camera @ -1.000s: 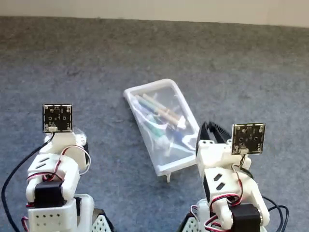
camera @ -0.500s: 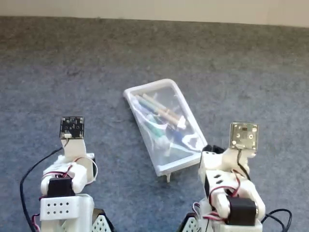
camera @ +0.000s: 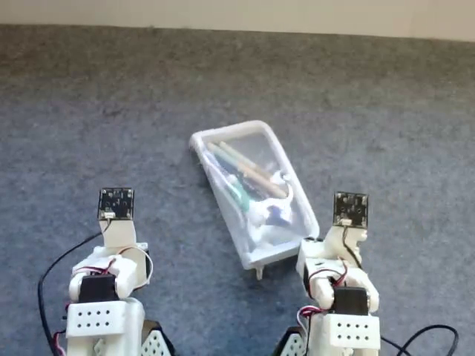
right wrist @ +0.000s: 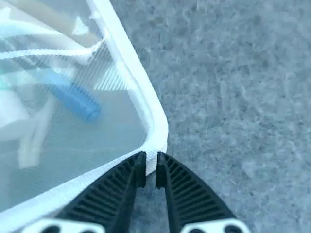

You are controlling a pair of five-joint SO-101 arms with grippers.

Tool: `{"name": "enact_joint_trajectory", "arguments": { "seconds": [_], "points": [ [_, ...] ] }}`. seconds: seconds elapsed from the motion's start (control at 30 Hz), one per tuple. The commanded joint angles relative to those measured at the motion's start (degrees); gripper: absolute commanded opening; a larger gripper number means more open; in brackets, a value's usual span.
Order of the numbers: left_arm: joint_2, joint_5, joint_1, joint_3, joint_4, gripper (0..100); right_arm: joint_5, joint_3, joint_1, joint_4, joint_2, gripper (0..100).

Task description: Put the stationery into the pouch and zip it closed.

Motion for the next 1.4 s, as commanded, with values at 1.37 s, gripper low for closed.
{"name": "enact_joint_trajectory", "arguments": {
  "seconds": [1.37],
  "points": [
    [-0.1, 0.4, -0.7, 0.0, -1.0, 1, -0.1, 6.2, 0.3, -2.5, -0.3, 4.0]
  ]
}}
